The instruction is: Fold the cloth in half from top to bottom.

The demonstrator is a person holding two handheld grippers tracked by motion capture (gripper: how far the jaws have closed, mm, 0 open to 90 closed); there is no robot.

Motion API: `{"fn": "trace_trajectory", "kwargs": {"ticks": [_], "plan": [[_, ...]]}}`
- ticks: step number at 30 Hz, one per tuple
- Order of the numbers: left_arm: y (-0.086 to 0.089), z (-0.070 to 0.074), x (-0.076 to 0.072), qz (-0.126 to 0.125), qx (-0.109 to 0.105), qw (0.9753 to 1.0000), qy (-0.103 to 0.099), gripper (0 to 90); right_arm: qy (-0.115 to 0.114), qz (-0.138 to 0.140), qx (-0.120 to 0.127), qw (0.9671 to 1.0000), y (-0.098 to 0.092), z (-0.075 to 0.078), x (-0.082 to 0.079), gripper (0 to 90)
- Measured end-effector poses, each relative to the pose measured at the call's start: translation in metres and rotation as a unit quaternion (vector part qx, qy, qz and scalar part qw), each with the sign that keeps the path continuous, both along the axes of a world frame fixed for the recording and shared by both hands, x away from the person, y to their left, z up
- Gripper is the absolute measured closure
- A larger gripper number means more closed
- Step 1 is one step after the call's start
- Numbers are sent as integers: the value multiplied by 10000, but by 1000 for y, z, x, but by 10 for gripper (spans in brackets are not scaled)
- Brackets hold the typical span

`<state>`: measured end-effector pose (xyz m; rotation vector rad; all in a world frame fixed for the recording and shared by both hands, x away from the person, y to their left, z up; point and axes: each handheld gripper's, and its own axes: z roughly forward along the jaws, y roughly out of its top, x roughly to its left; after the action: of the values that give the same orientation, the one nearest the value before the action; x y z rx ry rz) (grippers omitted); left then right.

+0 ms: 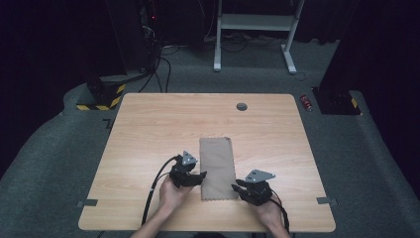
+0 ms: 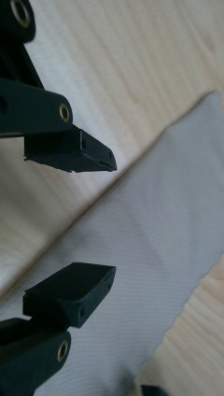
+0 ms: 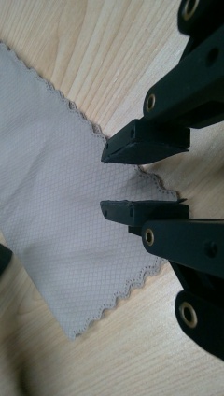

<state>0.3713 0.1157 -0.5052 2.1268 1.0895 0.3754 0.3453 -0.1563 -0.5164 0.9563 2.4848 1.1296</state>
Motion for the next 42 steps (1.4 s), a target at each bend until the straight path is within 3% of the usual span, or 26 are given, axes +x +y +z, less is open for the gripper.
{"fn": "trace_trajectory", "kwargs": {"ticks": [6, 12, 15, 23, 32, 42], "plan": [[-6, -6, -24, -111, 179, 9998, 41, 450, 27, -43, -61, 10000, 0, -1, 1, 712], [-9, -8, -34, -265, 157, 9995, 28, 618, 25, 1, -153, 9999, 4, -4, -1, 767], [-10, -8, -37, -324, 258, 9991, -39, 671, 24, -1, -158, 9999, 5, -4, -2, 789], [-10, -11, -41, -441, 0, 9990, 19, 868, -14, -27, -214, 9998, 8, -4, -6, 853], [-2, -10, -40, -454, -127, 9987, 180, 892, 0, -47, -172, 9998, 12, -5, -9, 865], [9, -11, -43, -389, -157, 9990, 177, 892, -35, 114, -204, 9997, 24, -5, -13, 862]]}}
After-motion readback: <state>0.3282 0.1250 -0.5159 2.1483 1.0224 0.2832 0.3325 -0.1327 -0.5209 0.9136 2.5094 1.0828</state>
